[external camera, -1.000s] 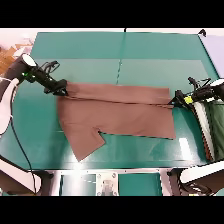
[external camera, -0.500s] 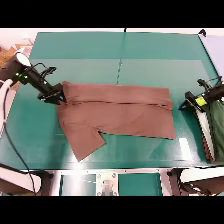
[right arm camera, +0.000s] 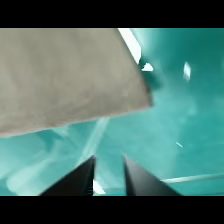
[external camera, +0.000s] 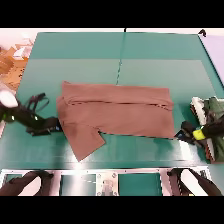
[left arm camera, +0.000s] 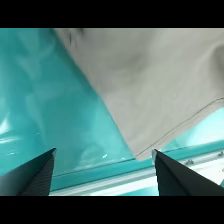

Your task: Fold the shirts.

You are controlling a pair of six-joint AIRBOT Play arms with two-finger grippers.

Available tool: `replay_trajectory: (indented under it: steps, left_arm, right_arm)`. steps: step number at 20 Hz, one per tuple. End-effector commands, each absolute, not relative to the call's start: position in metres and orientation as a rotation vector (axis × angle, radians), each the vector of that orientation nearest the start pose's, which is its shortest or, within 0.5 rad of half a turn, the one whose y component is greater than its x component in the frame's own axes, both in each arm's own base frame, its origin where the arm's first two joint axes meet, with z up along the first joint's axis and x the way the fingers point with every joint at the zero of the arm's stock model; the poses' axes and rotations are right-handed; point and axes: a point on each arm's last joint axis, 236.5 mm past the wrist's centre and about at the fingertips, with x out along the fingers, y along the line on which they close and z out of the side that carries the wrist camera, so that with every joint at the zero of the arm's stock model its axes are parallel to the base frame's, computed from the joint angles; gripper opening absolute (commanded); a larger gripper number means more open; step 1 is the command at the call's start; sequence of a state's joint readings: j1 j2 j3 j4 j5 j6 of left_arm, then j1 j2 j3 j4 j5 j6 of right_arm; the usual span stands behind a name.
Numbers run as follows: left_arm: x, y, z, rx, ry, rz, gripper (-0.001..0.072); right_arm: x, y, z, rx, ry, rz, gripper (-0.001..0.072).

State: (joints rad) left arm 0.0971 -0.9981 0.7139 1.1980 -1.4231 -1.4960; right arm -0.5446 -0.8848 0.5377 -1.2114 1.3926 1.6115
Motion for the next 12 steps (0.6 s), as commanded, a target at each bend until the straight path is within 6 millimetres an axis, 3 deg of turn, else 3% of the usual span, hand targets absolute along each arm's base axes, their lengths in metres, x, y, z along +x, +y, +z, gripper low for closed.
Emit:
replay_trajectory:
  steps: [1,2,4,8,9,10,11,12]
  left_arm:
    - [0.179,-0.089,-0.072,-0.538,1.602,-0.194,0.0705]
    - [0.177,-0.095,-0.084,-0.591,1.591,-0.181,0.0705]
    - [0.183,-0.104,-0.099,-0.682,1.525,-0.161,0.0704]
    - [0.201,-0.114,-0.111,-0.812,1.393,-0.142,0.0688]
    - [0.207,-0.115,-0.109,-0.818,1.363,-0.153,0.0468]
    - [0.214,-0.115,-0.106,-0.821,1.326,-0.165,0.0339]
    - [0.223,-0.114,-0.104,-0.824,1.288,-0.165,0.0325]
    - [0.229,-0.111,-0.103,-0.820,1.258,-0.156,0.0193]
  right_arm:
    - [0.180,0.020,-0.088,0.991,1.372,-0.231,0.0274]
    - [0.187,0.023,-0.092,1.033,1.329,-0.229,0.0276]
    - [0.200,0.020,-0.098,1.076,1.250,-0.254,0.0447]
    - [0.217,0.009,-0.106,1.116,1.181,-0.293,0.0449]
    - [0.223,0.011,-0.106,1.159,1.167,-0.298,0.0448]
    - [0.228,0.010,-0.108,1.191,1.152,-0.304,0.0445]
    - [0.232,0.011,-0.109,1.202,1.143,-0.294,0.0379]
    - [0.235,0.012,-0.109,1.214,1.137,-0.290,0.0308]
